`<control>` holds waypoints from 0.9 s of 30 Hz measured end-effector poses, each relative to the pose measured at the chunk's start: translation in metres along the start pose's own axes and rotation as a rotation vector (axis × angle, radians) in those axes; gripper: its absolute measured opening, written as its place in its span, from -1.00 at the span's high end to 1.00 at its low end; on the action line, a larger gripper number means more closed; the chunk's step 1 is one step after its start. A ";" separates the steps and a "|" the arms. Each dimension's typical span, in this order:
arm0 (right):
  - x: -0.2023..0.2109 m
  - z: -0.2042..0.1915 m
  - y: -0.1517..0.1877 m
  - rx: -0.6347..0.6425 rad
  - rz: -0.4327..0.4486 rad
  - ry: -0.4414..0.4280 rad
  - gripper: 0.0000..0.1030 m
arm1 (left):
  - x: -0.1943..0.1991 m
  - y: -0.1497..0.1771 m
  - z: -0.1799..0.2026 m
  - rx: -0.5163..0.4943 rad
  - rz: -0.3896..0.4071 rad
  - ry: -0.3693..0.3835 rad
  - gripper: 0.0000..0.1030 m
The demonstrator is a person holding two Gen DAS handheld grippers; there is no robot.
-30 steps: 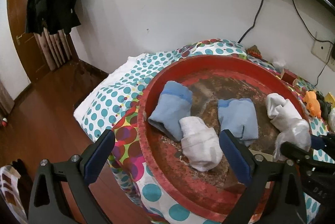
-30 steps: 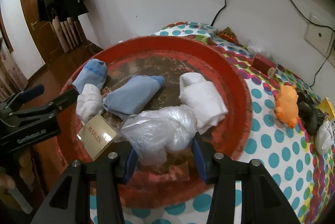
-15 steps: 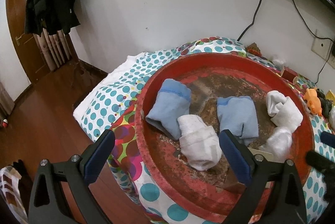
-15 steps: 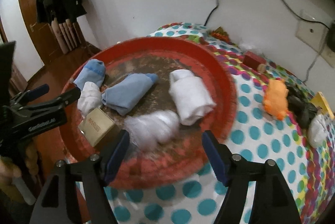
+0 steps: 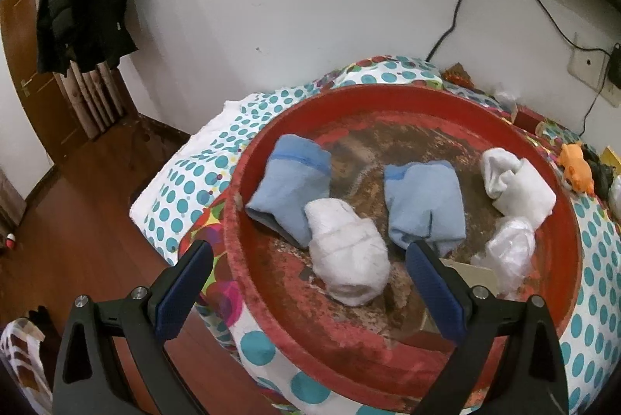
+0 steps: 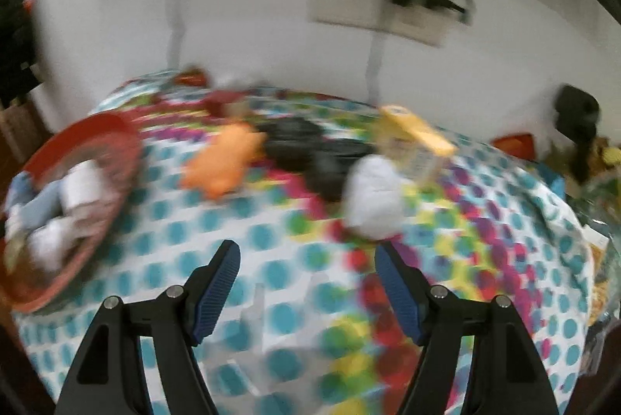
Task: Organize objects
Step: 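Grasp the white sock ball with the right gripper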
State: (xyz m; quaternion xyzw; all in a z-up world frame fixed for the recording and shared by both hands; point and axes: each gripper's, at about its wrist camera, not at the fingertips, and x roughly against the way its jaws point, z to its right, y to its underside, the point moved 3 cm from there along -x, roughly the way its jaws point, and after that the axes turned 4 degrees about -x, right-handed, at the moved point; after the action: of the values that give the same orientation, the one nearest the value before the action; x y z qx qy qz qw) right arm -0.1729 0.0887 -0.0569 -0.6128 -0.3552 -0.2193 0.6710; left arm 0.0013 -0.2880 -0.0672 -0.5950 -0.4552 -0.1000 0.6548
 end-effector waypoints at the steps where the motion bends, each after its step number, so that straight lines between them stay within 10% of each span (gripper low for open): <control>1: -0.006 0.009 -0.004 -0.014 -0.003 0.011 -0.44 | -0.001 0.000 0.001 -0.003 -0.004 0.001 -0.93; 27: -0.090 0.045 -0.023 -0.028 -0.058 0.006 -0.09 | 0.028 -0.005 0.056 -0.181 0.080 -0.004 -0.93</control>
State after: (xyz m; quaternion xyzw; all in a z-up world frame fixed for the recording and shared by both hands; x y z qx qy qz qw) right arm -0.2573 0.1170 -0.1090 -0.6109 -0.3677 -0.2454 0.6568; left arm -0.0124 -0.2288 -0.0506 -0.6699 -0.4212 -0.1134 0.6009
